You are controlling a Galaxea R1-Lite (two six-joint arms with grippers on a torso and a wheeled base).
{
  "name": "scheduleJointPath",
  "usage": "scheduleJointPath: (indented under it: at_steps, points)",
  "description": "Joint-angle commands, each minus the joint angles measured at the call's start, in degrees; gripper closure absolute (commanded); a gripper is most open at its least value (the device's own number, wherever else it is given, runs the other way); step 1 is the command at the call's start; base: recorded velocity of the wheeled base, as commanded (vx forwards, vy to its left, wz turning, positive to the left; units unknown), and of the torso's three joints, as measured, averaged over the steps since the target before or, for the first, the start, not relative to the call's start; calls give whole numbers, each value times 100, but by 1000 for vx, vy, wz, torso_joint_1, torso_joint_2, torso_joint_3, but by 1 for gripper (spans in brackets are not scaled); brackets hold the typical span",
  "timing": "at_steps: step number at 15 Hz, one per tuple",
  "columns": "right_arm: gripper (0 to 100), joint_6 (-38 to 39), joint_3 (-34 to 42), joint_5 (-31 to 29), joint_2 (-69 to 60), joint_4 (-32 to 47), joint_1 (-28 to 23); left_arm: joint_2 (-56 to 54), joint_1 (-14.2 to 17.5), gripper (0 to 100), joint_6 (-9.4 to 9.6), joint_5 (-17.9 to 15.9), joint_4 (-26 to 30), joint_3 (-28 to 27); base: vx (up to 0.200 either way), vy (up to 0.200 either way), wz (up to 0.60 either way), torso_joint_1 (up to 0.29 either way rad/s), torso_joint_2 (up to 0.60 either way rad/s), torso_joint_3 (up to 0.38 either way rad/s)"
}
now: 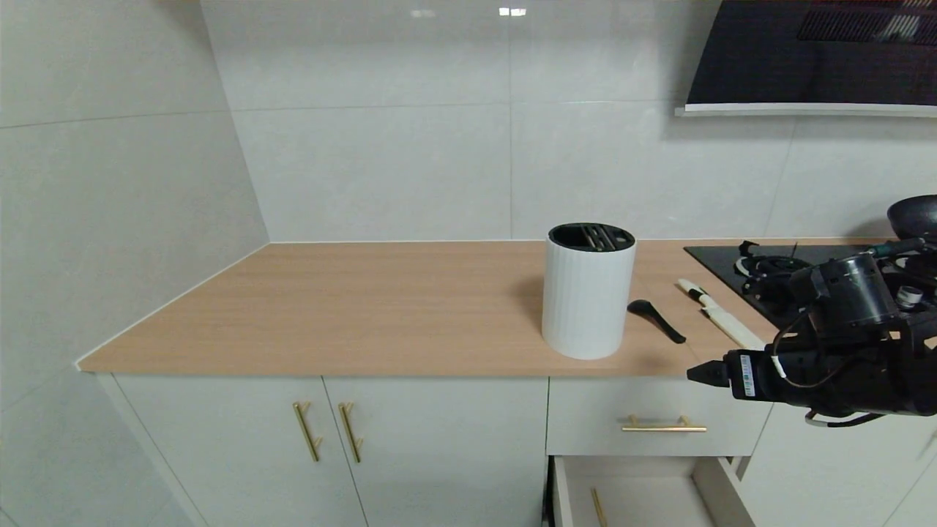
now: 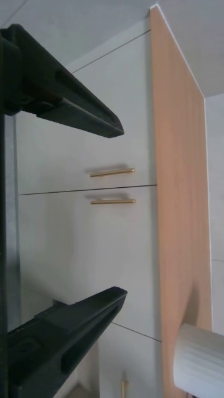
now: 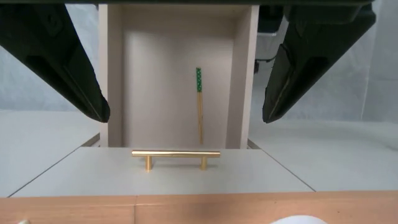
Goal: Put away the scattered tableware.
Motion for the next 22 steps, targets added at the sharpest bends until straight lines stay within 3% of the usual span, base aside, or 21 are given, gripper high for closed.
scheduleJointPath:
  at_steps: [1,4,7,13,15,16,22]
  points:
    - [0,-93,-65,-36,128,-50,-6,2,3,0,0,1,2,1,0,0,0,61,-124,-76]
    - [0,-647,-294,-1,427,-691,-252,2,3,0,0,1,2,1,0,0,0,11,-19,-12]
    - [0,-1200,-1050,87,1394,-1148,-586,2,3,0,0,1,2,1,0,0,0,0,0,0]
    - [0,-2035,-2597,1282,2914,-1535,-1095,2,3,0,0,1,2,1,0,0,0,0,0,0]
    - [0,-2026,-2623,1590,2958,-1535,-1157,2,3,0,0,1,2,1,0,0,0,0,0,0]
    - [0,-2053,-2474,2178,2993,-1544,-1271,2,3,0,0,1,2,1,0,0,0,0,0,0]
    - [0,-2237,-2825,2284,3582,-1974,-1377,2,3,0,0,1,2,1,0,0,0,0,0,0]
